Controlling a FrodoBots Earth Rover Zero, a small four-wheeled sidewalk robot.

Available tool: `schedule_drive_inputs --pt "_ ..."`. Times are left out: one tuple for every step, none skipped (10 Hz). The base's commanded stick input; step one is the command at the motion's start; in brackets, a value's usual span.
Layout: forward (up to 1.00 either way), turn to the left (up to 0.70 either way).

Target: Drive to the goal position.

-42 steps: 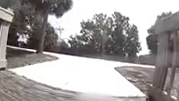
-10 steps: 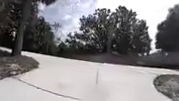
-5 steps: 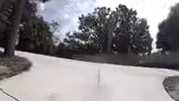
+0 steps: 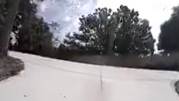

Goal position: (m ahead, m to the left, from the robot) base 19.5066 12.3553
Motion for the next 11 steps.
schedule_drive_inputs --pt "0.70 0.35" --pt "0.70 0.29" --pt "0.70 0.11" --pt "0.70 0.00" --pt "0.70 0.00" --pt "0.70 0.00" --pt "0.70 0.00" --pt "0.70 0.00" --pt "0.70 0.00" --pt "0.70 0.00" --pt "0.70 0.00"
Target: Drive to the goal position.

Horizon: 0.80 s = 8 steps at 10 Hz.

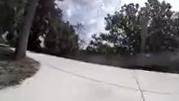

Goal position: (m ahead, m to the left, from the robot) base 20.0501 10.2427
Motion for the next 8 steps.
schedule_drive_inputs --pt "0.70 0.00" --pt "0.70 0.00" --pt "0.70 0.00" --pt "0.70 0.00" --pt "0.70 0.00" --pt "0.70 0.00" --pt "0.70 0.12" --pt "0.70 0.34"
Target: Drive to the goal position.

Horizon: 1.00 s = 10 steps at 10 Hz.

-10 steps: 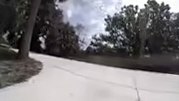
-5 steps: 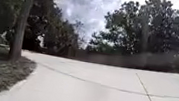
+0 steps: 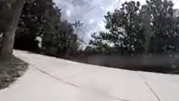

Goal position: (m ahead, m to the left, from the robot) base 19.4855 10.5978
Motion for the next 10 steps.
schedule_drive_inputs --pt "0.70 0.19" --pt "0.70 0.00" --pt "0.70 0.00" --pt "0.70 0.00" --pt "0.70 0.00" --pt "0.70 0.00" --pt "0.70 0.35" --pt "0.70 0.35" --pt "0.70 0.05" --pt "0.70 0.01"
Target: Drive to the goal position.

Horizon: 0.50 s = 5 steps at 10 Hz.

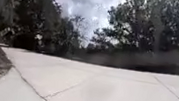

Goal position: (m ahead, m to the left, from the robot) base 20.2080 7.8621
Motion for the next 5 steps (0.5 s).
schedule_drive_inputs --pt "0.70 0.00" --pt "0.70 0.26" --pt "0.70 0.35" --pt "0.70 0.35" --pt "0.70 0.35"
